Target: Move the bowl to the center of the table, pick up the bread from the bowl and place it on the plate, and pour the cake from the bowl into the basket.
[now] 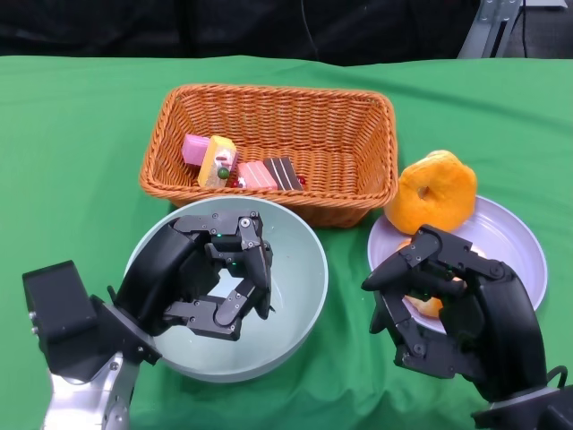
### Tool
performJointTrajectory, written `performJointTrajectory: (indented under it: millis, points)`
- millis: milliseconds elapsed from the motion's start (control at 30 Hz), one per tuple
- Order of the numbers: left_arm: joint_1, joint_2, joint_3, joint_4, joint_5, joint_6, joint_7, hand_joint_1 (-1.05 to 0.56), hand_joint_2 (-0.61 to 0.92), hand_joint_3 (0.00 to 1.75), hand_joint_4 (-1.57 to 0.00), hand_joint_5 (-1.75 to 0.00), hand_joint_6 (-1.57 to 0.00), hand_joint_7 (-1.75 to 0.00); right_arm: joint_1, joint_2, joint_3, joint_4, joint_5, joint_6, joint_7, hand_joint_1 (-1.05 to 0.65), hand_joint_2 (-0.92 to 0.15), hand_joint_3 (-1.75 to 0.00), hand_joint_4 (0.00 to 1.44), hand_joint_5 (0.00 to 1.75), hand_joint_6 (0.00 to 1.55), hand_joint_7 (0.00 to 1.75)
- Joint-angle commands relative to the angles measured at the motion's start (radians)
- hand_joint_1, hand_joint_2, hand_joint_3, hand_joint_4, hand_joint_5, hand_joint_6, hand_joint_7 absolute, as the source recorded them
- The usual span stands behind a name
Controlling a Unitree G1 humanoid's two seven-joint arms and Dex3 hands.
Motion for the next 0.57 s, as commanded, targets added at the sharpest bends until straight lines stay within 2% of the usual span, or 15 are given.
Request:
performJointTrajectory:
  millis: [33,467,567]
  points:
    - [-0.005,0.009,0.007,0.004,0.023,-0.015,0.017,-0.04,0.44,1.36,-0.86,-1.67,-0.84,-1.45,-0.002,-0.012,-0.007,-0.016,0.015,0.01,0.001,-0.15,-0.57,-1.01,0.82,1.55,0.74,1.2]
    - [-0.019,0.009,0.014,0.049,0.041,-0.057,0.012,-0.04,0.47,1.33,-0.85,-1.67,-0.81,-1.48,-0.013,-0.012,-0.016,0.0,0.016,0.009,-0.003,-0.14,-0.55,-1.02,0.83,1.54,0.75,1.17]
    - [-0.019,0.01,0.014,0.055,0.043,-0.055,0.014,-0.04,0.51,1.27,-0.84,-1.67,-0.8,-1.49,-0.016,-0.011,-0.02,0.008,0.025,0.002,0.001,-0.14,-0.54,-1.03,0.83,1.54,0.76,1.17]
